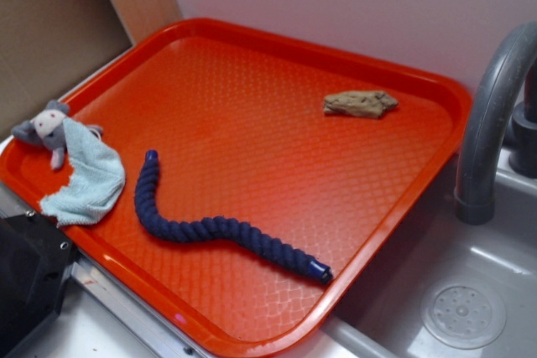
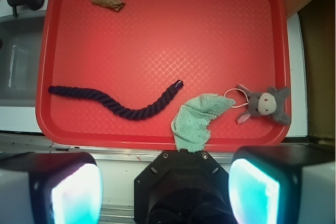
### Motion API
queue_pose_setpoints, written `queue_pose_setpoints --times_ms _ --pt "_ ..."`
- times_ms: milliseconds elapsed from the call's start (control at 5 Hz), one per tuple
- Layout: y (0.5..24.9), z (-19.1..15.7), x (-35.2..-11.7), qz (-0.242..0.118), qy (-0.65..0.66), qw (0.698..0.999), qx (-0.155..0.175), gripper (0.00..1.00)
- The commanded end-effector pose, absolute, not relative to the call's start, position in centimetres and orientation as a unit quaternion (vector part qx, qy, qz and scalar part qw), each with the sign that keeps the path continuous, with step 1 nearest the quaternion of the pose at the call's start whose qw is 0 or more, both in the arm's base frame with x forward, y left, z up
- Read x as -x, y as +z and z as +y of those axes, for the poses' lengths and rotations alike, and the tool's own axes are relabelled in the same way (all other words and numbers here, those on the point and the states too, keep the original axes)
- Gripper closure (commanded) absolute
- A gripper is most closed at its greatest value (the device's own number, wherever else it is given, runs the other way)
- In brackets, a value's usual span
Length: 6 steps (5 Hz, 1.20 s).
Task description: Grab the blue cloth.
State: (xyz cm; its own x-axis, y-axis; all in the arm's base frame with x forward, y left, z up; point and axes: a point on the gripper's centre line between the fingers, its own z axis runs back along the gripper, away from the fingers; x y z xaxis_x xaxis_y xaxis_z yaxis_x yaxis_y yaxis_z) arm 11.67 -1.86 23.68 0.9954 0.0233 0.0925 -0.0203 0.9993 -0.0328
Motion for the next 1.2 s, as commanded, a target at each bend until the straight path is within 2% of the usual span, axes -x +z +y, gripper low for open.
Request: queue_pose_setpoints --times_ms 0,200,400,600,800,1000 --pt "23.7 -1.9 -11.7 -0.046 0.011 0.999 0.016 0.00" --pt "18.7 -1.6 -13.0 -0.053 0.023 0.998 -0.028 0.00" --pt "14.1 -0.7 -13.1 -0.077 0.048 0.995 -0.043 0.00" --pt "11.7 0.5 -12.9 -0.090 0.059 0.993 -0.048 0.00" --pt "6.9 3.2 -13.1 -0.071 0.091 0.993 -0.038 0.00" --pt "4.2 3.0 -13.6 -0.045 0.076 0.995 -0.042 0.00"
